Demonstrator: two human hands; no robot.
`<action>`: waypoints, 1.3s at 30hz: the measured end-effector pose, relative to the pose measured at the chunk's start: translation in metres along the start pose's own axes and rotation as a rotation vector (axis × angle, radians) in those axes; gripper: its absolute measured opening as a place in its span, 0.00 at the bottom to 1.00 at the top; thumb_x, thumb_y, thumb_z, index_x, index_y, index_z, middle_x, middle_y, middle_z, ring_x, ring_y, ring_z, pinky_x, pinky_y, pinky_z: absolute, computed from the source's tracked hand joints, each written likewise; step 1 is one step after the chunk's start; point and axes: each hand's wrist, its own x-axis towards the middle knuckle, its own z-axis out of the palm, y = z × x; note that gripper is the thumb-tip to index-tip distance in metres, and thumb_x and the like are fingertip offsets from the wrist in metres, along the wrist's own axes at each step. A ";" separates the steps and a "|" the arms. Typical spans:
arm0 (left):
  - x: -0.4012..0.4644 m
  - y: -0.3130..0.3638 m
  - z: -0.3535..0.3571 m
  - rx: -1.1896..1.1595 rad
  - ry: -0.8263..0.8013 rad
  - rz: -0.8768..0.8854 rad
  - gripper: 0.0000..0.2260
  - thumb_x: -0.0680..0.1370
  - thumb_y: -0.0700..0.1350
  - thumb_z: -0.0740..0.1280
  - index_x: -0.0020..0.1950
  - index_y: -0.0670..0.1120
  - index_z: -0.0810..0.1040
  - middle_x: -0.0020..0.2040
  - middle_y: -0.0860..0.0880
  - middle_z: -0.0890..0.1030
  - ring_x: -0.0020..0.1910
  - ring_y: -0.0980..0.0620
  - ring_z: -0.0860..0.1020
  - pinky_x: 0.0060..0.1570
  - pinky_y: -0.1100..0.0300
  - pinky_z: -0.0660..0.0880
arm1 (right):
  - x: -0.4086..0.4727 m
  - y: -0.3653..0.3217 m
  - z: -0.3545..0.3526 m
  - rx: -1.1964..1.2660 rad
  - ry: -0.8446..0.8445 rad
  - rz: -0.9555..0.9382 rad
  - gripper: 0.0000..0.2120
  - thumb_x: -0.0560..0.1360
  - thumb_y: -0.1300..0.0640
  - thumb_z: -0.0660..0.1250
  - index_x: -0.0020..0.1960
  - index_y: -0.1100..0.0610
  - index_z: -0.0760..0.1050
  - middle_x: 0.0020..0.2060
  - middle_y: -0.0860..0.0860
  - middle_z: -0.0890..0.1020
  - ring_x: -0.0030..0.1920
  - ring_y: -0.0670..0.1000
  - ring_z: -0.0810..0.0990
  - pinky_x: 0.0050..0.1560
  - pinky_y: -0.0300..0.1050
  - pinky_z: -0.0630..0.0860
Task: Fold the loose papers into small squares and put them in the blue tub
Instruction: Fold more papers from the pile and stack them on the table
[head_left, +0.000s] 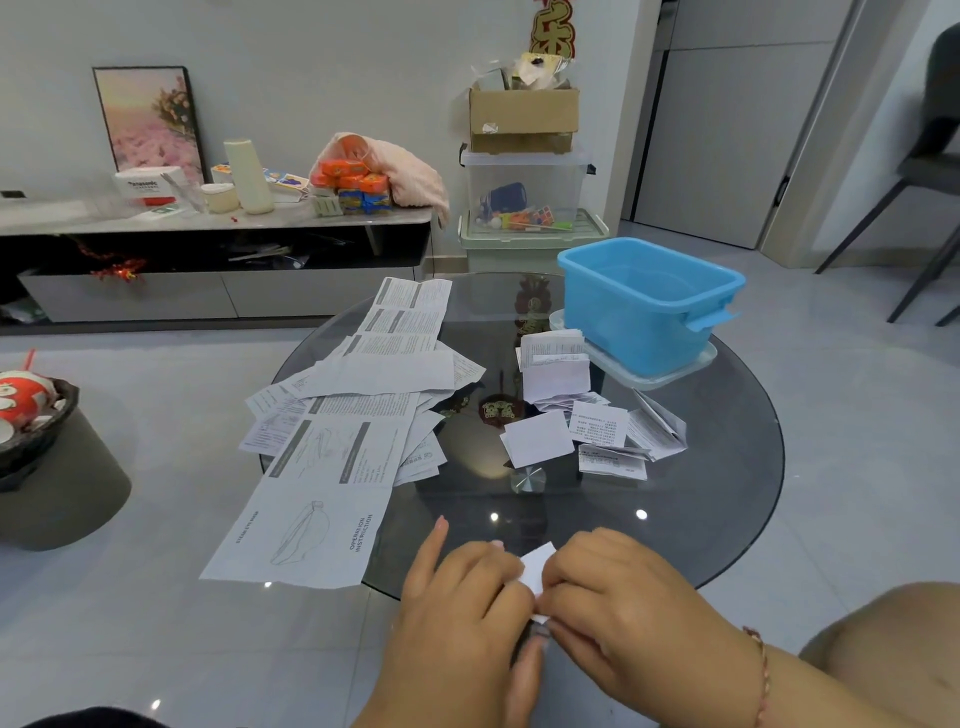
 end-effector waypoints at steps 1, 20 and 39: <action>0.000 -0.001 0.000 -0.030 0.013 -0.012 0.04 0.66 0.48 0.66 0.34 0.49 0.76 0.44 0.54 0.79 0.51 0.54 0.77 0.64 0.45 0.64 | 0.001 0.001 -0.001 0.049 -0.009 0.025 0.10 0.77 0.52 0.61 0.41 0.51 0.79 0.38 0.45 0.77 0.37 0.48 0.73 0.38 0.40 0.70; 0.007 0.009 0.004 -0.059 -0.019 -0.555 0.10 0.62 0.59 0.66 0.25 0.57 0.71 0.41 0.65 0.74 0.46 0.62 0.67 0.47 0.56 0.66 | 0.012 0.010 -0.002 0.306 -0.114 0.626 0.10 0.69 0.46 0.71 0.35 0.50 0.75 0.41 0.40 0.71 0.49 0.38 0.68 0.44 0.30 0.62; -0.008 -0.009 0.000 -0.045 0.047 0.029 0.10 0.67 0.54 0.69 0.46 0.52 0.77 0.45 0.55 0.81 0.48 0.54 0.76 0.57 0.52 0.69 | -0.003 0.009 -0.001 0.158 -0.092 0.186 0.11 0.71 0.46 0.66 0.52 0.46 0.79 0.53 0.38 0.77 0.55 0.42 0.73 0.54 0.38 0.66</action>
